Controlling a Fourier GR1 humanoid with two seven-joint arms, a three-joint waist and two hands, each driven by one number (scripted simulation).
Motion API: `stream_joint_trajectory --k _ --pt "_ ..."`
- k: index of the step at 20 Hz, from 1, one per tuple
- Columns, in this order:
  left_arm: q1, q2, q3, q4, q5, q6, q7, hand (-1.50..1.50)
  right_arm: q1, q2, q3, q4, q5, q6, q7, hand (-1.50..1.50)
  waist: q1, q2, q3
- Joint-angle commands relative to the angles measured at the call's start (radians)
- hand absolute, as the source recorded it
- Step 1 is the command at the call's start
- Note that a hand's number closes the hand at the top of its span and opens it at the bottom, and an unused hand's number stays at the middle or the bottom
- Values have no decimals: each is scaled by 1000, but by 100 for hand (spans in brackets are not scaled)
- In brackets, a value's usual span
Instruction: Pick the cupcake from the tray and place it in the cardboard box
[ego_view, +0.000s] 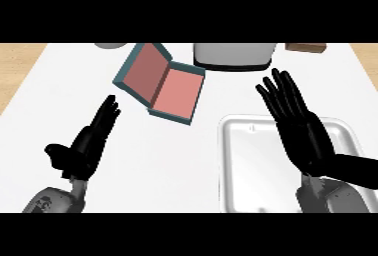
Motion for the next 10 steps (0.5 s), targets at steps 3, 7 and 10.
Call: stream_joint_trajectory --k 3,7,10 --pt "16 164 109 56 -94 56 33 0 -19 -156 -97 86 -100 199 39 -150 -13 10 -8" --pt "45 201 109 129 -139 88 46 0 -108 -431 -73 13 211 285 -27 -150 6 -36 -37" --pt "57 254 138 162 -175 114 51 0 23 -511 -30 144 378 337 -162 -150 -7 23 -3"
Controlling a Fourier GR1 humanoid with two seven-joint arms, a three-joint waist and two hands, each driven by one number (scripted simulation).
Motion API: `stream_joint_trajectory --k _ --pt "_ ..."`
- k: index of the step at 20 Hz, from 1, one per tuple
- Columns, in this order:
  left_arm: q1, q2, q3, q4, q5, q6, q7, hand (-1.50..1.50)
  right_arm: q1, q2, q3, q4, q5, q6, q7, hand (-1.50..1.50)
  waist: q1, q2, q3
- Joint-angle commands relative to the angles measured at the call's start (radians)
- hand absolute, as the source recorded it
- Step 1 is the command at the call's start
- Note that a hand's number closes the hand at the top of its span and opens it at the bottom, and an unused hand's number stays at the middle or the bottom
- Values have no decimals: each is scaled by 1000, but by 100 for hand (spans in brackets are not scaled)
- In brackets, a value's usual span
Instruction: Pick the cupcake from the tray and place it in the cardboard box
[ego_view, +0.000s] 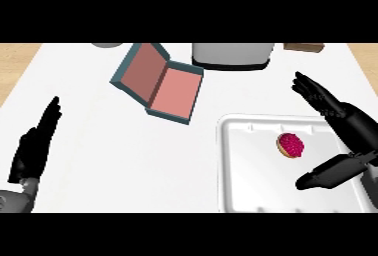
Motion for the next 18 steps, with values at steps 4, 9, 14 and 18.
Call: stream_joint_trajectory --k 4,9,14,18 --pt "10 47 24 42 -54 36 23 0 115 -46 -73 357 2 220 -489 -150 2 17 10" --pt "-14 17 7 57 -75 40 33 0 -4 -165 -103 569 156 307 -781 -150 14 16 8" --pt "-16 30 26 58 -74 24 35 0 -92 -259 2 564 397 115 -761 -150 18 12 5" --pt "-56 16 32 126 -86 12 22 0 -211 -311 100 582 508 138 -711 -150 11 14 2"
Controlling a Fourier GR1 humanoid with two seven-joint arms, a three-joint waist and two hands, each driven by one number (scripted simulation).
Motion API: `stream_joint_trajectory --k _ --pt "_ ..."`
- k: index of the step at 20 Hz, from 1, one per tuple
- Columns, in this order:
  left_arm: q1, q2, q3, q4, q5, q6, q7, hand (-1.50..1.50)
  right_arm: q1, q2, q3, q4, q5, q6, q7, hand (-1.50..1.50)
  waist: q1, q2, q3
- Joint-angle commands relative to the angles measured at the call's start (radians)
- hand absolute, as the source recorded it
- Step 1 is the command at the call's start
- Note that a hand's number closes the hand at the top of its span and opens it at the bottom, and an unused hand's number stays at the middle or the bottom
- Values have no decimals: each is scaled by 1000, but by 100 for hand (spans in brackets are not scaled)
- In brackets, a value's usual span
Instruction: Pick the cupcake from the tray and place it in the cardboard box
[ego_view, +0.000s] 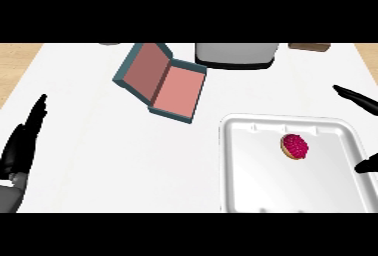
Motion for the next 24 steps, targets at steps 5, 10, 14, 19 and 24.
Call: stream_joint_trajectory --k 5,10,14,19,24 --pt "-25 -9 23 43 -14 -16 3 0 -172 -21 203 43 276 30 24 -150 -9 -5 -3" --pt "4 -36 28 30 -45 -5 -5 0 -273 46 252 152 355 89 30 -150 -14 -6 -2" --pt "68 0 74 -49 -24 -49 21 0 -291 78 262 113 408 114 125 -150 -21 -12 -2" --pt "41 -63 86 -10 -89 -42 24 0 -273 103 229 131 487 94 83 -150 -32 -12 -3" --pt "39 -55 135 -24 -95 -98 42 0 -238 151 210 123 536 90 101 -150 -34 -12 -3"
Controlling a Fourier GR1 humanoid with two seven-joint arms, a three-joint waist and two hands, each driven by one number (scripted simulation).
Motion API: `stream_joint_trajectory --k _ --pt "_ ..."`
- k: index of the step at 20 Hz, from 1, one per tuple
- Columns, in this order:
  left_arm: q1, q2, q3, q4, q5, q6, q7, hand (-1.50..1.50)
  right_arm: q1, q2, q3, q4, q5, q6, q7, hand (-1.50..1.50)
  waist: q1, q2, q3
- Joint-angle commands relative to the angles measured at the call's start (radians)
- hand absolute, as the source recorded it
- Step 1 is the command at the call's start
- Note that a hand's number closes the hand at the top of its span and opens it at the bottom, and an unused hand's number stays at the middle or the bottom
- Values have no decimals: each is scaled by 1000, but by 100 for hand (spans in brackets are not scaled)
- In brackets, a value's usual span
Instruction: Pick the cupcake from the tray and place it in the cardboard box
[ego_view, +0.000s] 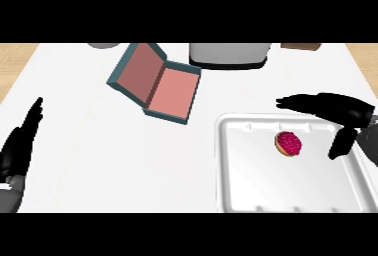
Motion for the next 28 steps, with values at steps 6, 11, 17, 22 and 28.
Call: stream_joint_trajectory --k 6,11,17,22,28 --pt "43 1 70 -65 -18 -53 29 0 14 31 -49 -84 15 119 -23 -150 -4 -2 0" --pt "4 -8 97 -19 -28 -54 11 0 98 -52 -53 -199 -29 159 -98 -150 -17 -5 -1" --pt "24 -75 83 20 -78 -49 -52 0 82 -2 -49 -264 -26 209 11 -150 -7 -2 -1" --pt "-13 -56 98 -55 -98 -72 79 0 135 30 -7 -295 76 146 106 -150 -4 -2 0" --pt "14 -72 142 -16 -105 -118 -7 0 149 136 -14 -200 156 93 145 -150 0 0 0"
